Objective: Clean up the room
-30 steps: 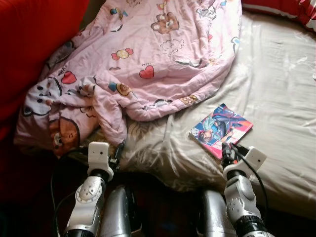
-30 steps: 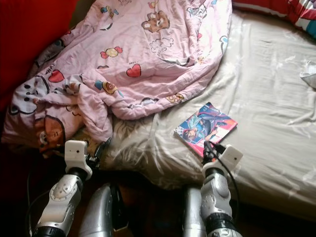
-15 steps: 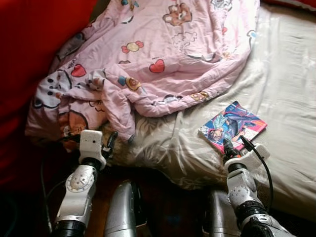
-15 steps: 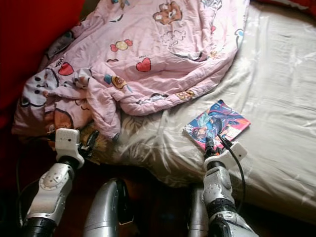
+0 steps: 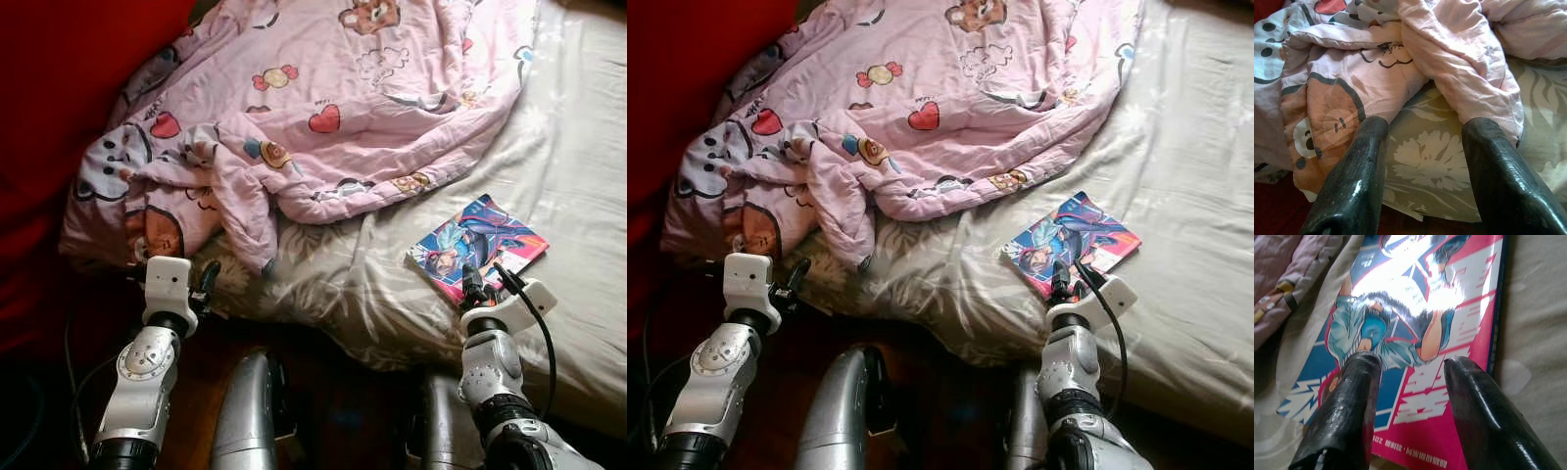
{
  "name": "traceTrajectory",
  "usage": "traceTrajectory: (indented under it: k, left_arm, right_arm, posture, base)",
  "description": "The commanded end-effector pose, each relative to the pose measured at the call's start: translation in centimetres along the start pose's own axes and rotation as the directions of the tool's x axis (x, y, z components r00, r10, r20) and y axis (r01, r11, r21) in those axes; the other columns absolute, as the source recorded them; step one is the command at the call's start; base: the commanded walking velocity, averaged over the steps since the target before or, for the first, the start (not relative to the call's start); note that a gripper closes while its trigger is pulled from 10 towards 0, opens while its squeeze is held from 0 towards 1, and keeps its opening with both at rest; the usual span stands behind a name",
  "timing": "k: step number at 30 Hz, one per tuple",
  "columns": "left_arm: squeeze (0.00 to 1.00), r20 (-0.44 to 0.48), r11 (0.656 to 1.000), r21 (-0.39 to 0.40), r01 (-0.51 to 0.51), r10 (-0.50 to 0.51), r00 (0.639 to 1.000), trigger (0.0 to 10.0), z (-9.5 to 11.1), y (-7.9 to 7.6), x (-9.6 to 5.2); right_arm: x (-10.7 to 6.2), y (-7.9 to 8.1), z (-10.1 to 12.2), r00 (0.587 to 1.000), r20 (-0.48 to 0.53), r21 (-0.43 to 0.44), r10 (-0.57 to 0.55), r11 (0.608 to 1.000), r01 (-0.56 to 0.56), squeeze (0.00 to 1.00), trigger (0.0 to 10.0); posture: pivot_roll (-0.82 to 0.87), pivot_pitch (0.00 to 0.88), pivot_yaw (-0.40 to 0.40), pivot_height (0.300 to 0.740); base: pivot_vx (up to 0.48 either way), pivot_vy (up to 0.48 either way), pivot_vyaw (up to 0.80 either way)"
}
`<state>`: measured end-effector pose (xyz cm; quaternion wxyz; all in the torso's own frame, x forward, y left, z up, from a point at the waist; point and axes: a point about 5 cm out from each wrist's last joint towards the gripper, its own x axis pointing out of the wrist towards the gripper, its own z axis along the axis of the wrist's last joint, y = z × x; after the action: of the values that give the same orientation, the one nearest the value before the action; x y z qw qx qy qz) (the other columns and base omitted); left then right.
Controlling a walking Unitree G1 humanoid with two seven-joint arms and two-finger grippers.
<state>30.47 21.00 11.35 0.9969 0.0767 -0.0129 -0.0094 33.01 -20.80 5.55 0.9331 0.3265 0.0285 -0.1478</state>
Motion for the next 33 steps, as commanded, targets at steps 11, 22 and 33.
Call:
traceTrajectory:
  k: [11, 22, 33]
  left_arm:
    - [0.0, -0.021, 1.0, 0.029, -0.005, 0.006, 1.0, 10.0, -0.3, 0.6, -0.4]
    - [0.0, -0.013, 0.999, 0.052, 0.005, -0.004, 1.0, 10.0, 0.0, 0.5, -0.1]
    - [0.0, -0.007, 0.995, 0.097, 0.028, -0.028, 1.0, 10.0, 0.2, 0.4, 0.0]
  right_arm:
    - [-1.2, -2.9, -0.3, 0.989, 0.038, 0.072, -0.144, 0.987, 0.141, 0.0, 10.0]
    - [-1.5, -4.0, -0.6, 0.982, 0.01, 0.081, -0.188, 0.979, 0.187, 0.0, 10.0]
    - [-2.2, -3.2, -3.4, 0.984, -0.136, 0.109, -0.116, 0.985, 0.131, 0.0, 10.0]
  posture:
    - [0.08, 0.325, 0.112, 0.57]
    - [0.08, 0.306, 0.113, 0.57]
    - [0.08, 0.291, 0.119, 0.57]
  base:
    - [0.0, 0.0, 0.0]
    - [0.0, 0.0, 0.0]
    - [0.0, 0.0, 0.0]
